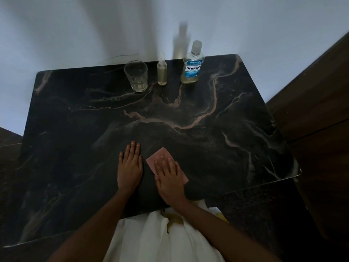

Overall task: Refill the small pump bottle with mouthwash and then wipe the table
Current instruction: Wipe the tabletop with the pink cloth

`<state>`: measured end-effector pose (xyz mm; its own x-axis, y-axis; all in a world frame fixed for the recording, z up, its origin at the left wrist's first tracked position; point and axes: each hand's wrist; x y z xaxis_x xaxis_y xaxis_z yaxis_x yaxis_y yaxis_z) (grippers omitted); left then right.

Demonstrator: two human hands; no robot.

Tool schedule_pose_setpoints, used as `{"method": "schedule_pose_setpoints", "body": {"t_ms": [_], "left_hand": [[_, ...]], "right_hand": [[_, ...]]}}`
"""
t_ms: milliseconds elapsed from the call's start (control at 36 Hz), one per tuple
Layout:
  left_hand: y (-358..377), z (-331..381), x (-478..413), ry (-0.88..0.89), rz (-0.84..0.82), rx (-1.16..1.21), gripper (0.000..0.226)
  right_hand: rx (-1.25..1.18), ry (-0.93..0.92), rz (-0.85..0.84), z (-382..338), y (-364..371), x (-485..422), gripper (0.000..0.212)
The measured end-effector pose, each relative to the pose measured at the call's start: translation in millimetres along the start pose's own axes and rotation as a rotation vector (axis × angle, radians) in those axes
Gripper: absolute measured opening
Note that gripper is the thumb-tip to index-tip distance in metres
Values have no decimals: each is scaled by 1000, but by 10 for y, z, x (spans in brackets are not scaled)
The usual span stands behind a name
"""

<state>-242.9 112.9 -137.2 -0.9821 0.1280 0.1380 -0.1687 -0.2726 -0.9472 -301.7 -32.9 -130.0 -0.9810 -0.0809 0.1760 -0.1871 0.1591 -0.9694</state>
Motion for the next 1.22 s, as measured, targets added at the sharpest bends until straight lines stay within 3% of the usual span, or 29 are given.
{"method": "schedule_pose_setpoints", "body": {"t_ms": [167,361,556,722,806,1056,1222], "left_hand": [[-2,-14,5,5,-3,14,60],[6,-2,17,5,18,26,63],[4,-8,12,2,14,14,62],[6,10,14,-5,22,23,61],[2,11,9,-9,13,27,61],[1,19,-8,-22,6,-4,60],[3,12,-8,-25,14,-1,60]], "right_hand": [[42,-9,-3,233,-13,101,55],[-20,274,96,919,-141,149,49],[-150,679,214,1641,-380,-90,53],[-161,794,193,1579,-433,-442,49],[-154,703,149,1257,-438,-635,51],[-126,149,-13,-63,-263,-906,52],[-29,5,-46,12,-293,-924,51]]}}
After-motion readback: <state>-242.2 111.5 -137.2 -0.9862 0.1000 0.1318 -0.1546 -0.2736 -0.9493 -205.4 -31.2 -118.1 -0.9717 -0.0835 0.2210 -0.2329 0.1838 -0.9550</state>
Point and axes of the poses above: each hand's wrist, its own x-axis away from the middle knuckle, its own y-axis out of the palm, z = x × y, and after that the axes turned 2 degrees about y, right-handed
